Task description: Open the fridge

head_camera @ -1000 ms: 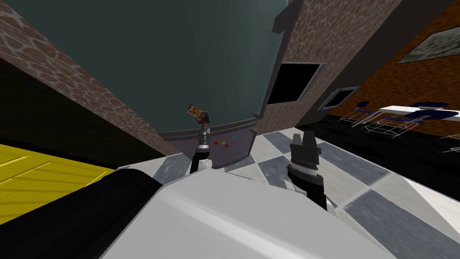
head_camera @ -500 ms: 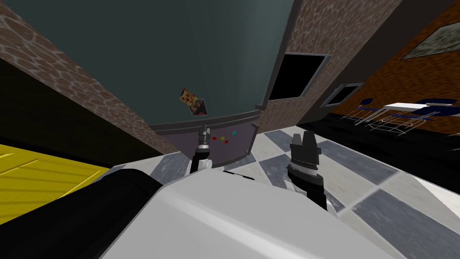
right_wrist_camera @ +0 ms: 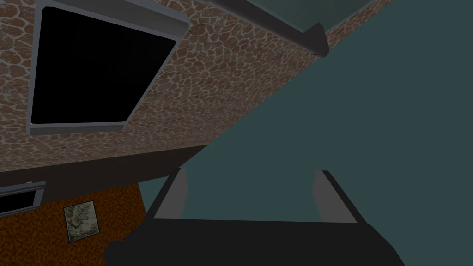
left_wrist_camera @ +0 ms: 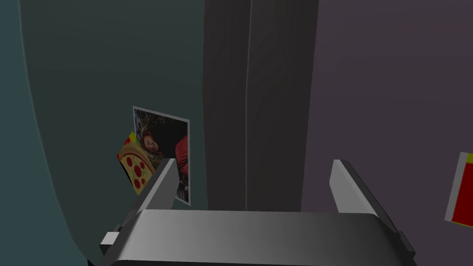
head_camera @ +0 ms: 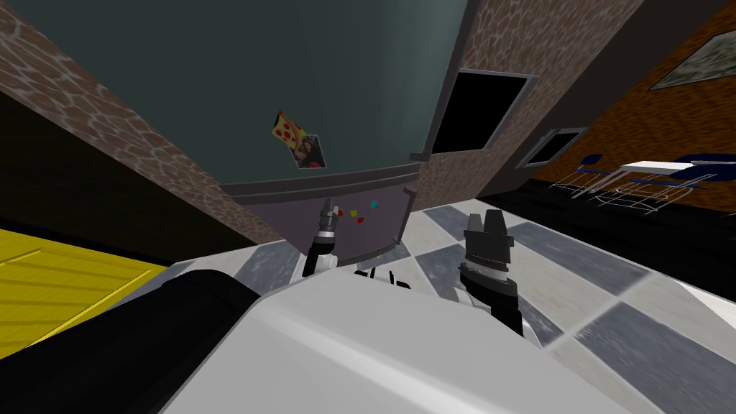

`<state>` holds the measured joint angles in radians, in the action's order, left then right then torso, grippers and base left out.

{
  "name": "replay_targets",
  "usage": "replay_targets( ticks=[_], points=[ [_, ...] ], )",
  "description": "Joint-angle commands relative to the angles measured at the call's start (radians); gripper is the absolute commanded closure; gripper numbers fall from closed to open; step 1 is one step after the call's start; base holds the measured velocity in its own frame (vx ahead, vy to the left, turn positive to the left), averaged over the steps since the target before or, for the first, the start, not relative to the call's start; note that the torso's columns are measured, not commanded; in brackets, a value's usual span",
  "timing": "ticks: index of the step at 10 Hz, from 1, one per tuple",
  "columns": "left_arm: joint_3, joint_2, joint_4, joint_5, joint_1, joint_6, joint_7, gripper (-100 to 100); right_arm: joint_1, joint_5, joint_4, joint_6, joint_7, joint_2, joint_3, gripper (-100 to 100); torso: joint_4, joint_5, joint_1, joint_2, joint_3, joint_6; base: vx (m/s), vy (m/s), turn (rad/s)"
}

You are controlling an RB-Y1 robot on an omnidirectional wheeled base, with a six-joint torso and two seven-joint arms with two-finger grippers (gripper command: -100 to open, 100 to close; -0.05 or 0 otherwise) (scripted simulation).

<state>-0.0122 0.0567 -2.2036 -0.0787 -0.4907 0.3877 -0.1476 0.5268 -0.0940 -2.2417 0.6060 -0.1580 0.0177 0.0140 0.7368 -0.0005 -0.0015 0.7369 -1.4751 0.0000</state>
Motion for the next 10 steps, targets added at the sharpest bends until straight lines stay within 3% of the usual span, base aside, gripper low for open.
replay_targets(
  ticks=[1,5,9,10],
  points=[
    [-0.002,0.062,0.057,0.005,0.036,0.003,-0.013,-100,0.0,0.0,0.0,0.0,0.0,0.0,0.0,0,0.001,0.0,0.0,0.001,-0.001,0.0,0.01,-0.076,0.012],
    [-0.005,0.108,0.178,0.015,0.114,0.007,-0.042,-100,0.0,0.0,0.0,0.0,0.0,0.0,0.0,0,0.001,0.0,0.0,0.001,-0.001,0.0,0.003,-0.106,0.016],
    [-0.01,0.129,0.324,0.027,0.215,0.014,-0.079,-100,0.0,0.0,0.0,0.0,0.0,0.0,0.0,0,0.001,0.0,0.001,0.001,-0.001,0.0,0.009,-0.138,0.024],
    [-0.01,0.129,0.329,0.027,0.215,0.014,-0.079,-100,0.0,0.0,0.0,0.0,0.0,0.0,0.0,0,0.001,0.0,0.001,0.002,-0.001,0.0,0.007,-0.107,0.007]
  ],
)
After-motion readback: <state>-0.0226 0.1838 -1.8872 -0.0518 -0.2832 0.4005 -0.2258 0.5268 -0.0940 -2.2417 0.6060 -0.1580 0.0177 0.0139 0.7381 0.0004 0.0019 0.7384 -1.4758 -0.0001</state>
